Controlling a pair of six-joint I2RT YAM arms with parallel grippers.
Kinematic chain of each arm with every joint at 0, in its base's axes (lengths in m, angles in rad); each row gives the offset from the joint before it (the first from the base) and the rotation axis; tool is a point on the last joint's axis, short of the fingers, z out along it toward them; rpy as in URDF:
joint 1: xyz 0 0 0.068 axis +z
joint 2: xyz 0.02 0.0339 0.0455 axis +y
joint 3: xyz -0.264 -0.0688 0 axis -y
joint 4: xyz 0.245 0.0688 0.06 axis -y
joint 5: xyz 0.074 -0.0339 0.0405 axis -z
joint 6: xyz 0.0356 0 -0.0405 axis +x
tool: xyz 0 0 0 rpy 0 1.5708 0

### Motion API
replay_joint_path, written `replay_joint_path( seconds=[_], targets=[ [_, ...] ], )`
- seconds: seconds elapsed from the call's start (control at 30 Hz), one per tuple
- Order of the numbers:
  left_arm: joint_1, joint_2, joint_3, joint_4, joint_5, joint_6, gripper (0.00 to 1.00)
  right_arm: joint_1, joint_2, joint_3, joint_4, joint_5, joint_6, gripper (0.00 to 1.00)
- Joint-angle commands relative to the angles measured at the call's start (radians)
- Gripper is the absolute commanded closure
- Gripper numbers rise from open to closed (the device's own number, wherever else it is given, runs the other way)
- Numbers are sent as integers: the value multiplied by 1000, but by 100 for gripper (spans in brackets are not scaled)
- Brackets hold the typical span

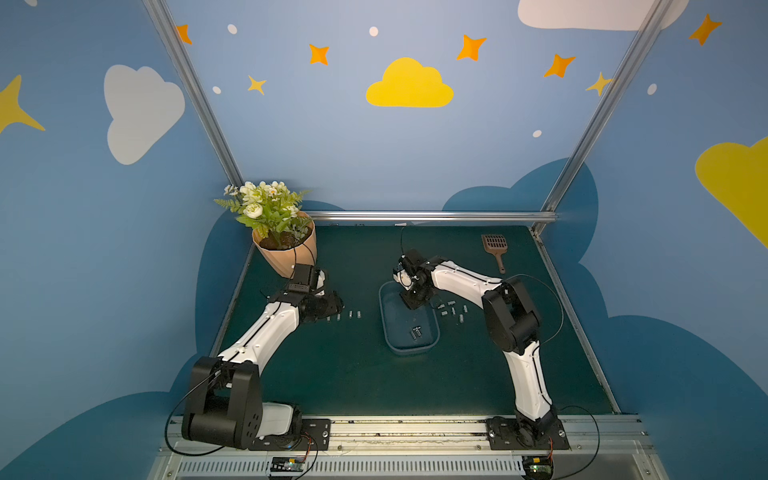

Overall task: Take out the socket from the storage box
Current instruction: Pick up the socket head from the storage box, then place the socket head at the center of the board.

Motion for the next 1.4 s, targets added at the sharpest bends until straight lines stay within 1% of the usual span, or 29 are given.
replay_joint_path(
  seconds=[0.0, 0.47, 0.73, 0.83, 1.07, 1.37],
  targets=[
    [0, -18, -8, 1, 4, 2, 37, -3, -50, -15, -38, 8, 0, 76],
    [0, -22, -11, -3, -1, 0, 37, -17, -178, 9, -51, -35, 11, 77],
    [0, -20, -9, -3, -2, 0, 37, -71, -246, -4, -54, -37, 11, 77],
    [1, -18, -9, -3, -1, -1, 37, -107, -264, -23, -54, -34, 7, 77],
    [0, -16, -8, -4, 1, -1, 37, -192, -244, -83, -35, -36, 15, 77],
    [0, -21, -6, -5, 7, -1, 37, -222, -150, -113, -5, -14, 19, 77]
  ],
)
